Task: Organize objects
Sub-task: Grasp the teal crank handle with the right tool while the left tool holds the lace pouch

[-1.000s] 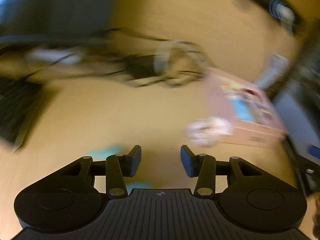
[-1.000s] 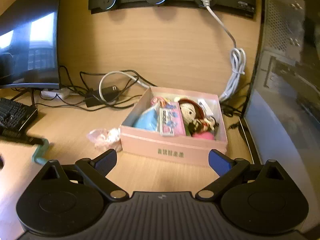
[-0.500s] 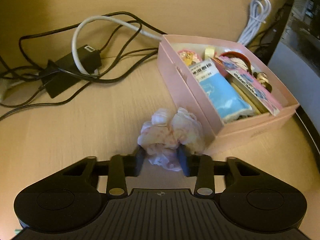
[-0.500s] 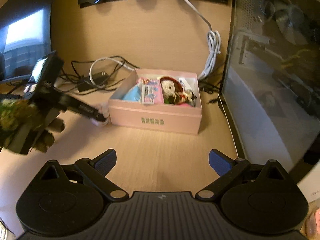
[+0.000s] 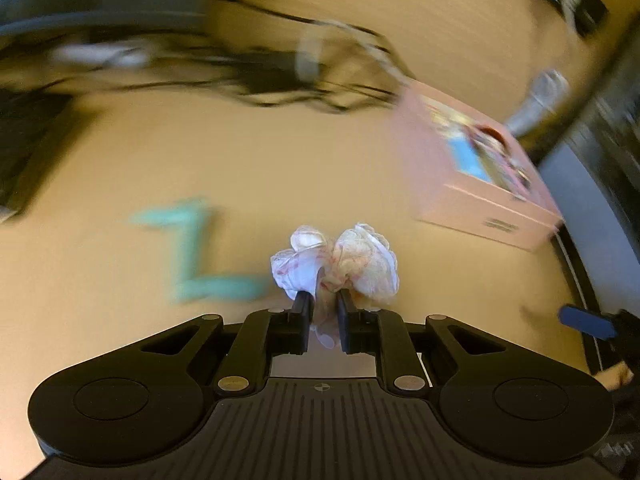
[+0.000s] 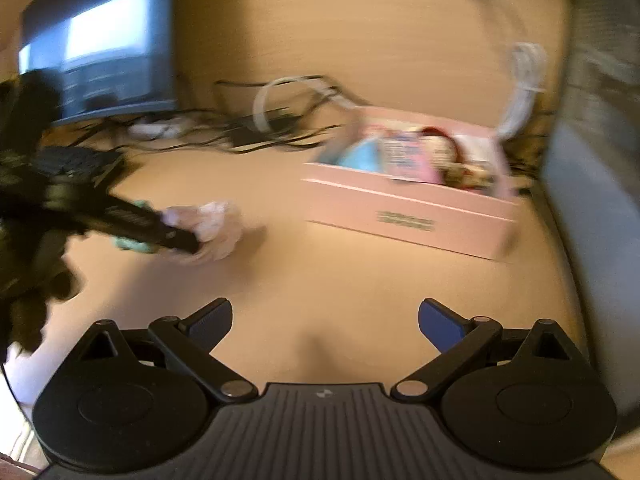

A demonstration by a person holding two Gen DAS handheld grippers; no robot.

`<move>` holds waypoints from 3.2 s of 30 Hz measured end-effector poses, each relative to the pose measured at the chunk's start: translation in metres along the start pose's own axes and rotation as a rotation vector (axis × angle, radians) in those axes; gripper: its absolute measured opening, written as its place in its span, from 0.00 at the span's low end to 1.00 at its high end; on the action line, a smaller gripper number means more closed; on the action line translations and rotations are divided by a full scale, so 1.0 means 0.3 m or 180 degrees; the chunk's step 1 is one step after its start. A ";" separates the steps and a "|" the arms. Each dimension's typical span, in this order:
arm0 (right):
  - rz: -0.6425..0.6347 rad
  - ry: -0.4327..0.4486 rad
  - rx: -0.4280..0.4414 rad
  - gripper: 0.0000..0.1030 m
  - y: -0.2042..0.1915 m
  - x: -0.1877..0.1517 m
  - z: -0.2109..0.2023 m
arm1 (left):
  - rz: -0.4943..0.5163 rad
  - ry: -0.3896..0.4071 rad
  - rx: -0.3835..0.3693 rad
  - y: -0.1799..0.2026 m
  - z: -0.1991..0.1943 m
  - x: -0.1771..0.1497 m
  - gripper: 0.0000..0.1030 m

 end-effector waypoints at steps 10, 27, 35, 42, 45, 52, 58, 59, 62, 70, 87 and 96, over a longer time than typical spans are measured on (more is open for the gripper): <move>-0.0566 0.0066 0.0767 0.94 -0.352 0.185 0.259 | -0.0760 0.0249 0.0753 -0.361 -0.306 -0.085 0.16; -0.0766 -0.0202 0.0133 0.67 -0.386 0.141 0.376 | -0.0576 0.0324 0.0405 -0.341 -0.286 -0.012 0.16; -0.0264 -0.0280 0.0143 0.79 -0.219 0.055 0.230 | -0.0613 0.0232 0.0336 -0.253 -0.207 -0.040 0.16; -0.0078 -0.0103 0.0500 0.81 -0.303 0.123 0.261 | -0.0698 0.0286 0.0533 -0.291 -0.301 -0.092 0.16; 0.0119 -0.0106 0.0673 0.82 -0.338 0.165 0.303 | -0.0801 0.0324 0.0652 -0.345 -0.359 -0.122 0.16; 0.0899 -0.0305 0.0707 0.85 -0.393 0.232 0.477 | -0.0819 0.0407 0.0969 -0.468 -0.469 -0.151 0.16; 0.0553 -0.0144 0.0452 0.78 -0.519 0.259 0.529 | -0.0524 0.0423 0.0957 -0.507 -0.493 -0.135 0.16; 0.0418 -0.0110 0.0435 0.71 -0.542 0.256 0.527 | -0.0475 0.0437 0.0938 -0.509 -0.489 -0.130 0.16; 0.0096 -0.0009 0.0439 0.62 -0.583 0.226 0.507 | -0.0410 0.0450 0.0848 -0.507 -0.459 -0.108 0.16; -0.0320 -0.0016 0.0374 0.62 -0.550 0.129 0.373 | -0.0140 0.0304 0.0436 -0.426 -0.364 -0.063 0.16; -0.0365 -0.0129 0.0391 0.72 -0.491 0.026 0.243 | 0.0034 0.0177 0.0199 -0.341 -0.291 -0.054 0.16; -0.0374 -0.0126 0.0363 0.75 -0.494 0.045 0.267 | -0.0001 0.0095 0.0231 -0.351 -0.270 -0.077 0.16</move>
Point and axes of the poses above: each gripper's, at about its wrist camera, not at the fingertips, and z roughly the way its jaws point, y to its right, x to its top, the point moved 1 cm from there along z, roughly the way its jaws point, and after that the axes turned 3 degrees about -z, right-handed, at the moved point
